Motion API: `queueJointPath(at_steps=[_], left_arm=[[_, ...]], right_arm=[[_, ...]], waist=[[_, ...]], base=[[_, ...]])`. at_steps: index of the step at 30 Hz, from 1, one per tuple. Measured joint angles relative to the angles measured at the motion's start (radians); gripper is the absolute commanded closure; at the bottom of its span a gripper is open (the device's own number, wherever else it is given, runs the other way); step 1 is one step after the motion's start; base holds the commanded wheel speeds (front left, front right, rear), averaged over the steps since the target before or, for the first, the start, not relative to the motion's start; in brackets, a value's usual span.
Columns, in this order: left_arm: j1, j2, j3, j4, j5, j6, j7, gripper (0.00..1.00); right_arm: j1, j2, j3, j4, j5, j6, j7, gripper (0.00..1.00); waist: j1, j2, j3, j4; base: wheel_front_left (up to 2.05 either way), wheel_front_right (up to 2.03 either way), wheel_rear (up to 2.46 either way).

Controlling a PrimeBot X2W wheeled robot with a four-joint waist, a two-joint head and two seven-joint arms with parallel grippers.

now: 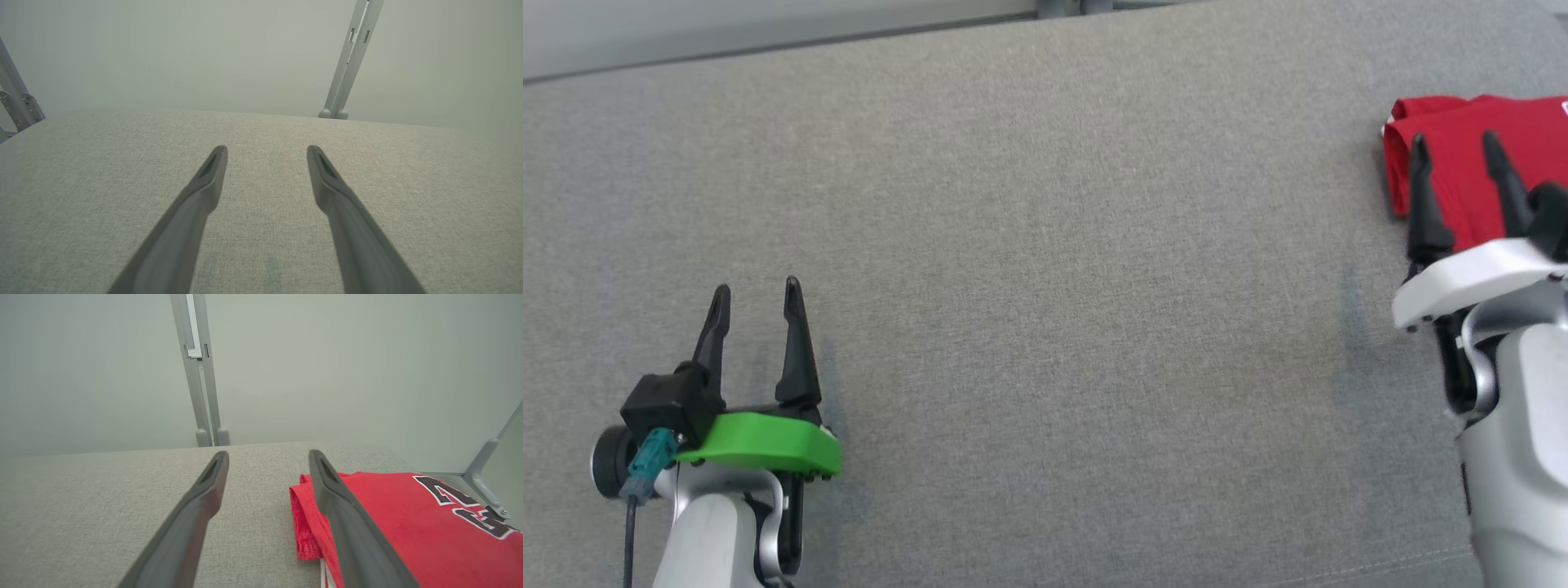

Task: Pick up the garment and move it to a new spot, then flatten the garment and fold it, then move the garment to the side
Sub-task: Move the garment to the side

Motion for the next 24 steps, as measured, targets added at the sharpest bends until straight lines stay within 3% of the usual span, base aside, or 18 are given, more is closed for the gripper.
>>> queueJointPath(at_steps=[11, 24], left_arm=[[0.111, 0.025, 0.005, 0.071, -0.016, 0.018, 0.050, 0.00], [0.226, 0.047, -0.036, 0.103, 0.006, 0.001, 0.016, 0.00]], right_arm=[[0.274, 0.111, 0.094, -0.117, 0.063, 0.000, -0.004, 0.00], [0.442, 0.134, 0.095, -0.173, 0.011, 0.000, 0.036, 0.00]], waist=[[0.0000, 0.0000, -0.190, 0.079], [0.0000, 0.0000, -0.334, 0.158]], base=[[0.00, 0.00, 0.00], [0.00, 0.00, 0.00]])
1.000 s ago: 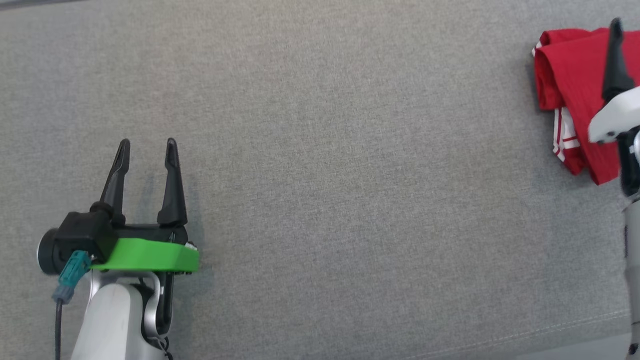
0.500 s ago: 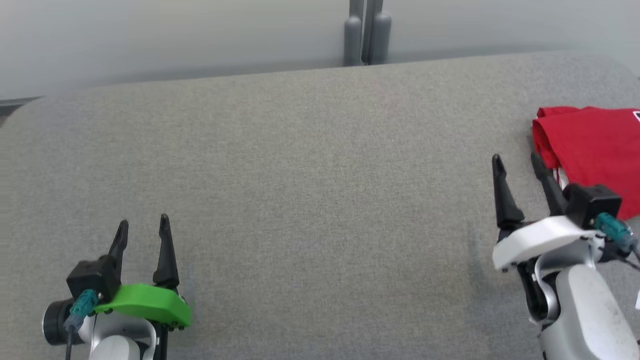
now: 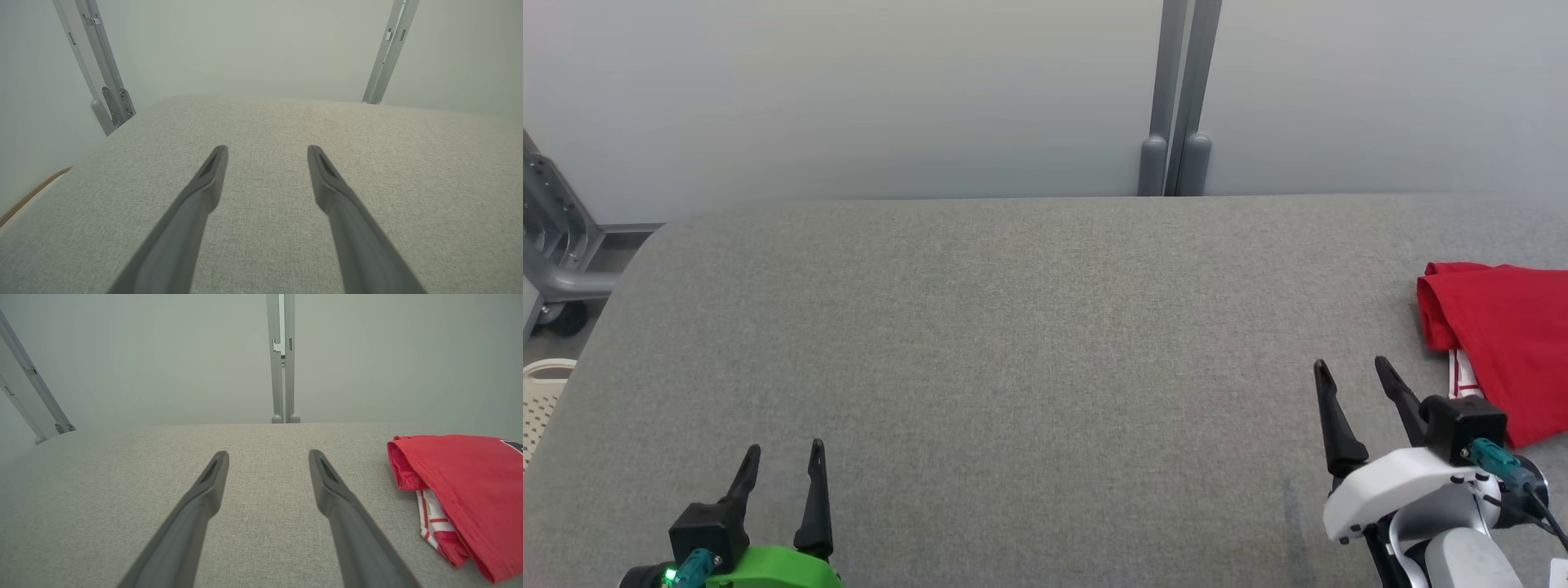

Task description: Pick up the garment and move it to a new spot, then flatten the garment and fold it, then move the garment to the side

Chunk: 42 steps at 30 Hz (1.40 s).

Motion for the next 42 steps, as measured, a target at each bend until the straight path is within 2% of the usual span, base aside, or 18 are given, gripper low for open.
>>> queueJointPath(at_steps=[12, 34, 35, 39, 42], left_arm=[[0.031, -0.002, -0.018, 0.009, 0.013, -0.017, -0.035, 0.00], [0.029, -0.007, -0.001, 0.018, 0.006, -0.018, -0.042, 0.00], [0.030, -0.008, -0.001, 0.021, 0.006, -0.018, -0.041, 1.00], [0.042, -0.021, -0.005, 0.057, 0.005, -0.018, -0.035, 1.00], [0.043, -0.025, 0.001, 0.066, -0.036, -0.019, -0.015, 1.00]], right_arm=[[0.070, 0.001, -0.040, -0.020, 0.012, 0.000, -0.006, 0.00], [0.067, 0.002, -0.037, 0.010, 0.014, 0.000, -0.009, 0.00], [0.068, 0.002, -0.037, 0.014, 0.014, 0.000, -0.009, 1.00], [0.092, 0.011, -0.037, 0.052, 0.014, 0.000, -0.007, 1.00], [0.095, 0.014, -0.045, 0.065, 0.057, 0.000, 0.006, 1.00]], waist=[[0.0000, 0.0000, -0.001, -0.003], [0.0000, 0.0000, 0.008, 0.000], [0.0000, 0.0000, 0.008, -0.001], [0.0000, 0.0000, 0.008, -0.001], [0.0000, 0.0000, 0.010, -0.002]], base=[[0.00, 0.00, 0.00], [0.00, 0.00, 0.00], [0.00, 0.00, 0.00], [0.00, 0.00, 0.00], [0.00, 0.00, 0.00]])
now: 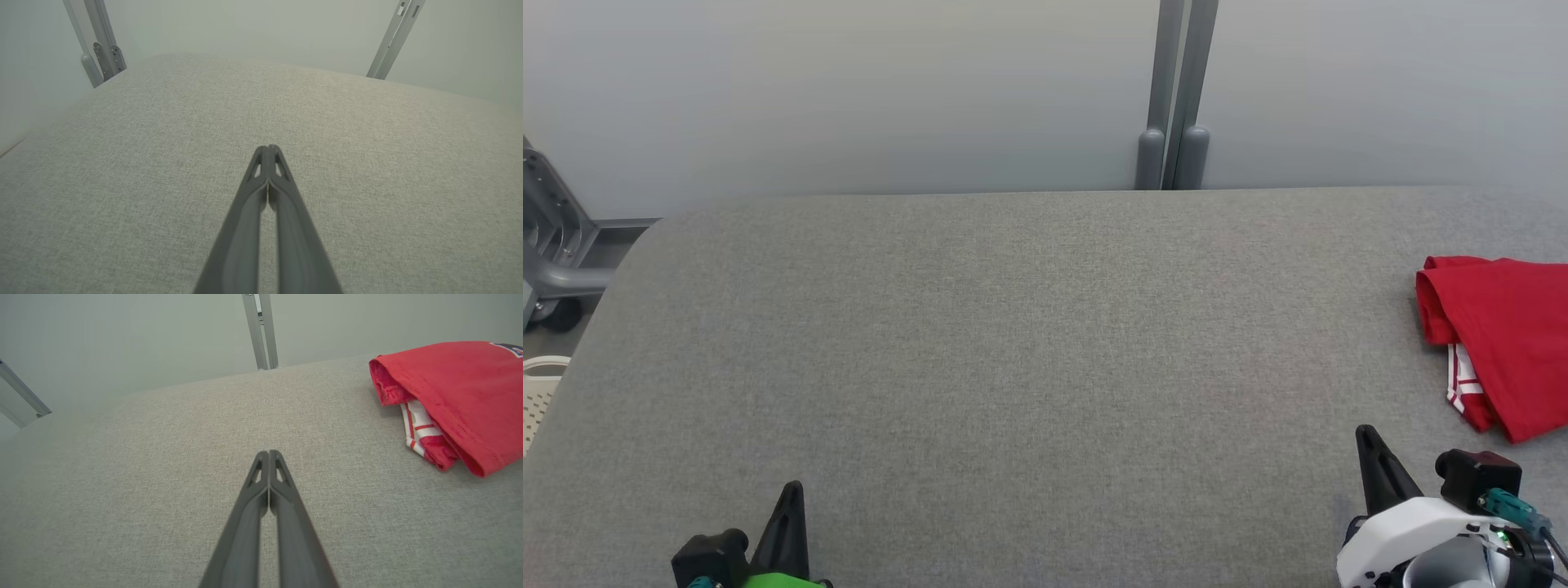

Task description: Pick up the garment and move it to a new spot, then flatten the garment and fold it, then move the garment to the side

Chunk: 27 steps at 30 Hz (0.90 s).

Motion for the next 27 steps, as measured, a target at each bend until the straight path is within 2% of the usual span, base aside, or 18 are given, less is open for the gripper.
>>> queueJointPath(at_steps=[27], left_arm=[[-0.073, -0.026, 0.049, -0.002, -0.431, -0.031, 0.123, 1.00]], right_arm=[[-0.009, -0.001, -0.025, -0.023, 0.475, 0.000, 0.049, 1.00]], waist=[[0.0000, 0.0000, 0.011, -0.016]], base=[[0.00, 0.00, 0.00]])
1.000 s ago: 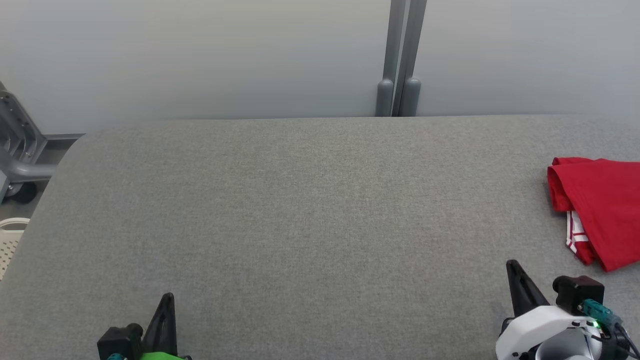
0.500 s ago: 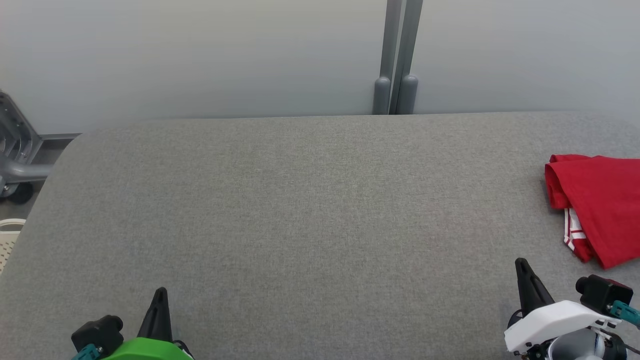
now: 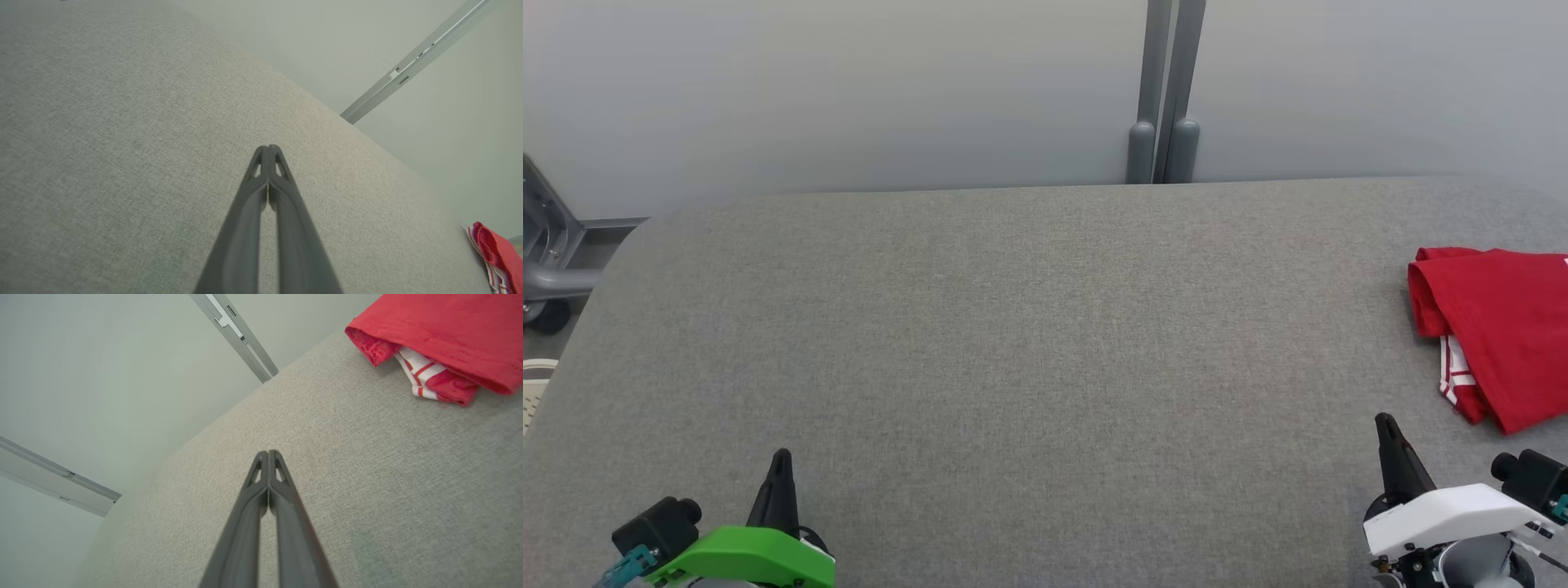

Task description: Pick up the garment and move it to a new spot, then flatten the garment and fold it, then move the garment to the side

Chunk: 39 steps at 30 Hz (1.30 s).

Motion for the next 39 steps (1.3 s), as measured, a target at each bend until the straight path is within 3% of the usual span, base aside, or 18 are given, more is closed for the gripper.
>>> queueJointPath(at_steps=[39], left_arm=[[-0.096, -0.029, 0.055, -0.002, -0.437, -0.036, 0.130, 1.00]], right_arm=[[-0.032, -0.004, -0.033, -0.021, 0.480, -0.001, 0.057, 1.00]], waist=[[0.0001, 0.0000, 0.017, -0.023]], base=[[0.00, 0.00, 0.00]])
